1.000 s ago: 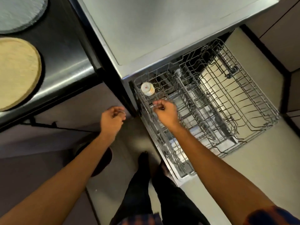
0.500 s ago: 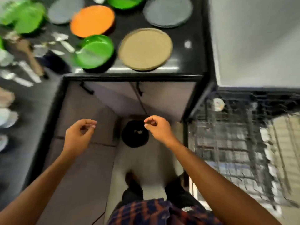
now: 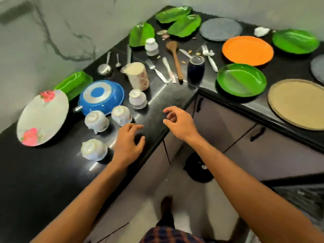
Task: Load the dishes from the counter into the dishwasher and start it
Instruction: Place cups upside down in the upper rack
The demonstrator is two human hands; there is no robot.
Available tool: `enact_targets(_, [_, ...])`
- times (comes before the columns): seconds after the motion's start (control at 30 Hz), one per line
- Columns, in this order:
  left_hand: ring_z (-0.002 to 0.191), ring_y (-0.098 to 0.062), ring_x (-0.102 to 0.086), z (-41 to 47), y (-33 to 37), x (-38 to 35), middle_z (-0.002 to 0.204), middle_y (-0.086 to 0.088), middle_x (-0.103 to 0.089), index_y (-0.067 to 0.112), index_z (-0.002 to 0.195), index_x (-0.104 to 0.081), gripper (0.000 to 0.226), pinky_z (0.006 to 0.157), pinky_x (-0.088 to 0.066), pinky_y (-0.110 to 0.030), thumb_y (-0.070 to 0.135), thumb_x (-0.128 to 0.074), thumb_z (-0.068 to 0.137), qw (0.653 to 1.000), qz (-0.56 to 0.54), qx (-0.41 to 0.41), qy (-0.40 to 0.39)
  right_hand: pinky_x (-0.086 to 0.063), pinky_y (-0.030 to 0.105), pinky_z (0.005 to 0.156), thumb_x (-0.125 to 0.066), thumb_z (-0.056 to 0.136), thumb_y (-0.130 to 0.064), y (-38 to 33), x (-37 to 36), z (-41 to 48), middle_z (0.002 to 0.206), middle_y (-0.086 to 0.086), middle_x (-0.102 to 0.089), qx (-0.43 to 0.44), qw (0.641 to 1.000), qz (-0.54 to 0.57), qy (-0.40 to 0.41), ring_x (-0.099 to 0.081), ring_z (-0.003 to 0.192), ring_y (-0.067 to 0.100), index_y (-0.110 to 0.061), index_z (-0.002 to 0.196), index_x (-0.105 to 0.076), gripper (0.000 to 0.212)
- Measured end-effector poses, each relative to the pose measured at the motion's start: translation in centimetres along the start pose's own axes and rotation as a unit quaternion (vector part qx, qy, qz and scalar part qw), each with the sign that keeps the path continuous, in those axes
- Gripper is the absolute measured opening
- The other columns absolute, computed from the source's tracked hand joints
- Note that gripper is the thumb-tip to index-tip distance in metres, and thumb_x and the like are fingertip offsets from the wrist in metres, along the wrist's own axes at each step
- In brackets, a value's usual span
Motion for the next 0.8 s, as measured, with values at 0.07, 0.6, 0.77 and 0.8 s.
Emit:
enact_targets(0.07, [0.104,-0.027,-0.057,0.7,-1.4,-0.7,0.113,-0.005,-0.059,0.017,0.119,-0.066,0.040,0.093,-0.045,-0.035,0.032,-0.064,0.082,1.000,0.017,0.002,-0.022,-0.049,0.028,0.088,-0.076,0.086,-0.024,-2.0,-2.2,2.8,0.109,-0.001,-0.059,0.023,0.999,-0.032,-0.008,-0.054,0.090,0.009,-0.024,0.131,-0.060,0.048])
enact_targets(0.6, [0.114,-0.025,-0.050,1.2,-3.0,-1.8,0.123,-0.002,-0.054,0.024,0.114,-0.065,0.036,0.089,-0.038,-0.039,0.043,-0.062,0.084,0.999,0.042,0.023,-0.019,-0.051,0.046,0.097,-0.083,0.068,-0.044,-3.8,-10.2,11.5,0.130,-0.005,-0.061,0.056,0.997,-0.058,0.021,-0.058,0.119,0.022,-0.035,0.136,-0.044,0.079])
enact_targets(0.77, [0.117,-0.025,-0.048,1.2,-3.0,-1.7,0.125,-0.003,-0.054,0.025,0.114,-0.065,0.034,0.091,-0.038,-0.041,0.042,-0.061,0.085,0.998,0.048,0.030,-0.016,-0.052,0.041,0.090,-0.087,0.066,-0.032,-4.4,-9.7,11.6,0.117,-0.005,-0.064,0.053,0.997,-0.044,0.025,-0.061,0.107,0.018,-0.027,0.124,-0.048,0.069])
enact_targets(0.8, [0.117,-0.025,-0.048,1.2,-3.0,-1.7,0.125,-0.003,-0.054,0.025,0.114,-0.066,0.034,0.091,-0.037,-0.041,0.042,-0.061,0.085,0.998,0.050,0.032,-0.017,-0.052,0.041,0.090,-0.087,0.065,-0.033,-4.5,-9.2,11.1,0.116,-0.005,-0.063,0.056,0.997,-0.044,0.034,-0.061,0.107,0.018,-0.027,0.122,-0.049,0.069])
Point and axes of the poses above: each hand's wrist, its own z-axis towards the middle knuckle, its own x-axis out of the back of the hand, y = z × x, the point moved 5 cm from there along z, towards the middle knuckle
